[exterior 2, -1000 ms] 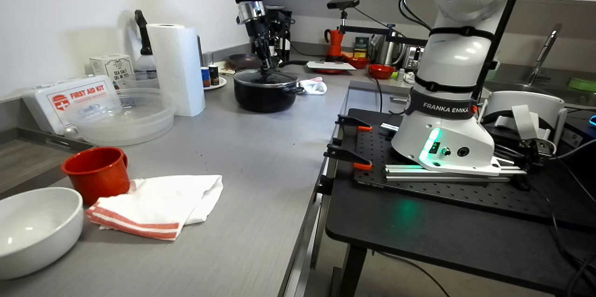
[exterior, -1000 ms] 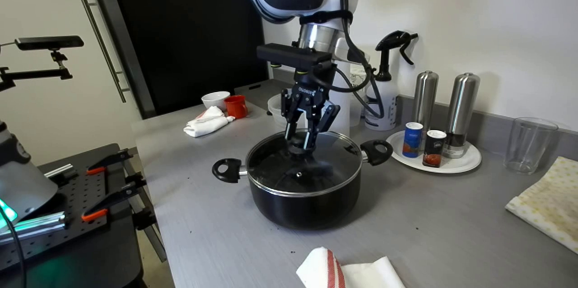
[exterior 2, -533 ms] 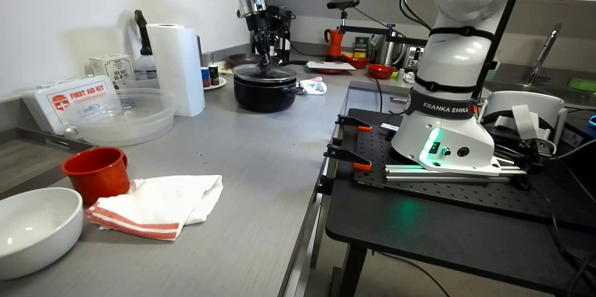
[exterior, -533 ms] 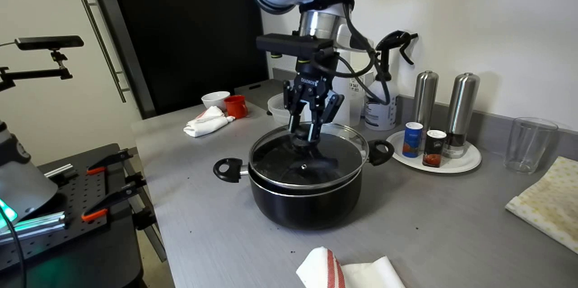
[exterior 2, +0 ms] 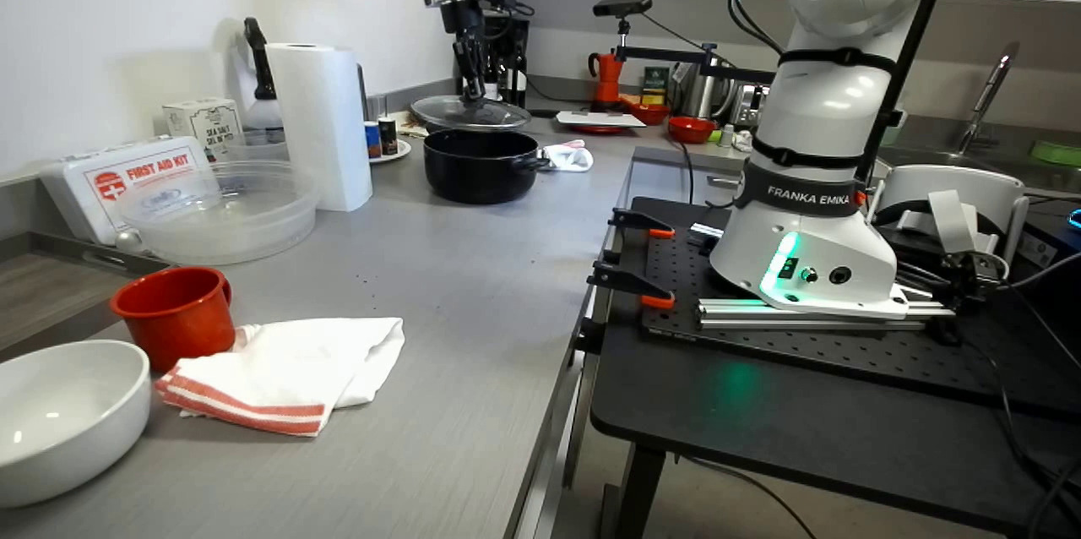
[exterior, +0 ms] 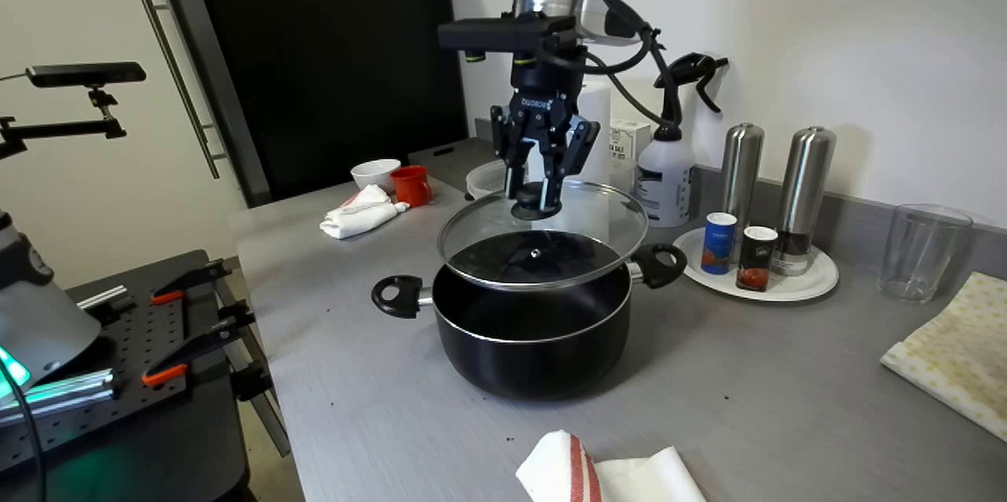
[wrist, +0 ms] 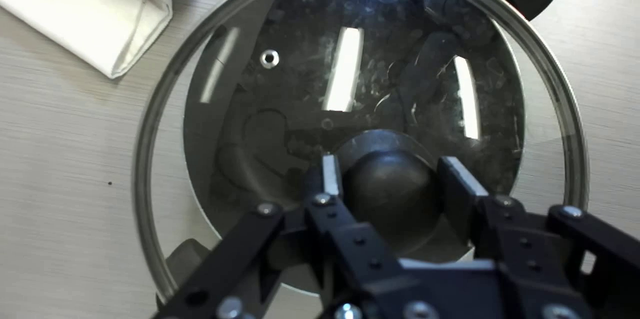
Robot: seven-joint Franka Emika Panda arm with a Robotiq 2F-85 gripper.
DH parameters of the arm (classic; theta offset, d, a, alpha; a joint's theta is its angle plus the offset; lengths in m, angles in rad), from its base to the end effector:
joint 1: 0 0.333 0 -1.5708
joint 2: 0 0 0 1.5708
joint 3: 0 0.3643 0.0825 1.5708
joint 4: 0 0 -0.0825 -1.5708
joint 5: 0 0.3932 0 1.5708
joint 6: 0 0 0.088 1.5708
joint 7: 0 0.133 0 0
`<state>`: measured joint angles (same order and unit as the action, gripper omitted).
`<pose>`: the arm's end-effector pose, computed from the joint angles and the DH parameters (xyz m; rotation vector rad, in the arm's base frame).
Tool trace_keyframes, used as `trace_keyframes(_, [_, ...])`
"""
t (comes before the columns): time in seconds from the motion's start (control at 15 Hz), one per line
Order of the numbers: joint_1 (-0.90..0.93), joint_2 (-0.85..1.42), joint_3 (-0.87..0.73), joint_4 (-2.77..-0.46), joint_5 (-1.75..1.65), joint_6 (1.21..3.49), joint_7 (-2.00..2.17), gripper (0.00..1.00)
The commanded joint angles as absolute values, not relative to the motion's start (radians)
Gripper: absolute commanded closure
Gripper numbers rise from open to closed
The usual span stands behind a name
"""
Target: Remove the lid from the pot
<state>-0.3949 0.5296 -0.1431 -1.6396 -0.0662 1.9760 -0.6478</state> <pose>0.5935 -0.3474 0.3087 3.1075 0.2401 -0.3601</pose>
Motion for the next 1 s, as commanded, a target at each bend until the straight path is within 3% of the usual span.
trace_keyframes(0.0, [-0.367, 0.462, -0.132, -1.717, -0.088, 2.003, -0.655, 0.74])
trace_keyframes(0.93, [-0.154, 0.369, -0.097, -1.950, -0.322, 2.131, -0.505, 0.74])
